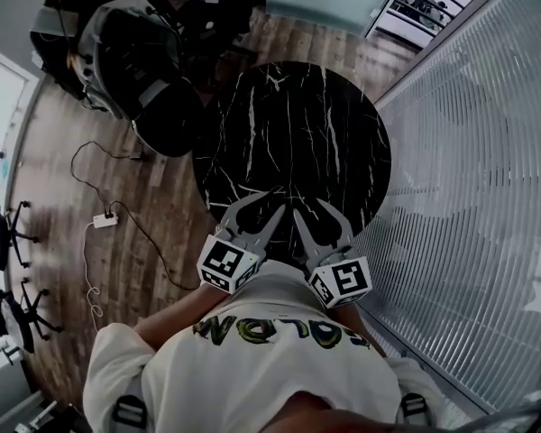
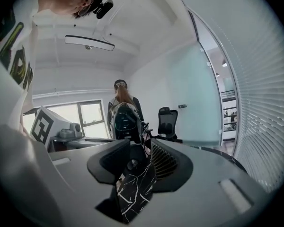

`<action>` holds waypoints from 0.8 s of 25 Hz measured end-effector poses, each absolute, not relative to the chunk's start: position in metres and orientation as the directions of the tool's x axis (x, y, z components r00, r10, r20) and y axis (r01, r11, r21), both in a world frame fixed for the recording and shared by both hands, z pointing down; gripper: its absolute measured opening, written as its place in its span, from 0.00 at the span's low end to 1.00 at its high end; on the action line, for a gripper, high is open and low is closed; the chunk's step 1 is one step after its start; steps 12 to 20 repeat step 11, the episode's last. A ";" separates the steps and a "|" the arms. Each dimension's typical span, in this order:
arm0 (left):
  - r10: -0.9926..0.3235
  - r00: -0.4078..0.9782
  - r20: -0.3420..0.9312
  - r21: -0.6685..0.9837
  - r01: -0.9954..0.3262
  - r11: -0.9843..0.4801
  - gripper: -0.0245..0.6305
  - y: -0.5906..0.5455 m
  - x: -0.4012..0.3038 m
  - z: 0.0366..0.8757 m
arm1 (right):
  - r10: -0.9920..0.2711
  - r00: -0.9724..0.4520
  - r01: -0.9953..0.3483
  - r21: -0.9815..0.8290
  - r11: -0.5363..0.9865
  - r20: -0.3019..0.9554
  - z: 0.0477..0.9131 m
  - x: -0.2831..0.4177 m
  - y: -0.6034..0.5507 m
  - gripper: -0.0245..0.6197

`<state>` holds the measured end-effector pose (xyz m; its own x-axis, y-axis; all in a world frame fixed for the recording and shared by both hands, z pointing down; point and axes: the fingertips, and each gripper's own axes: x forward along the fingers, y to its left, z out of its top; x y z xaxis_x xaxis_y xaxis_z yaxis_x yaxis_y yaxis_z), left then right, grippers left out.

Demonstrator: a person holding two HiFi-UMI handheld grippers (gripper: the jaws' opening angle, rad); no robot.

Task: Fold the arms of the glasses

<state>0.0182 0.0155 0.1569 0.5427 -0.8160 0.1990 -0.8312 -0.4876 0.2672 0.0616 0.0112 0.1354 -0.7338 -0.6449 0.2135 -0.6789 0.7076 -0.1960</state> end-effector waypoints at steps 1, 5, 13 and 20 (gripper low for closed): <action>-0.816 0.544 0.196 0.267 -0.830 -0.490 0.20 0.015 0.019 0.156 | -0.646 -0.733 -0.680 -0.193 0.707 0.214 0.135 0.062 0.011 0.25; -0.818 0.545 0.185 0.269 -0.828 -0.491 0.20 0.011 0.018 0.152 | -0.649 -0.728 -0.684 -0.181 0.706 0.220 0.133 0.060 0.010 0.25; -0.817 0.547 0.182 0.271 -0.827 -0.493 0.20 0.021 0.019 0.157 | -0.649 -0.730 -0.683 -0.170 0.711 0.215 0.137 0.061 0.021 0.24; -0.817 0.547 0.182 0.271 -0.827 -0.493 0.20 0.021 0.019 0.157 | -0.649 -0.730 -0.683 -0.170 0.711 0.215 0.137 0.061 0.021 0.24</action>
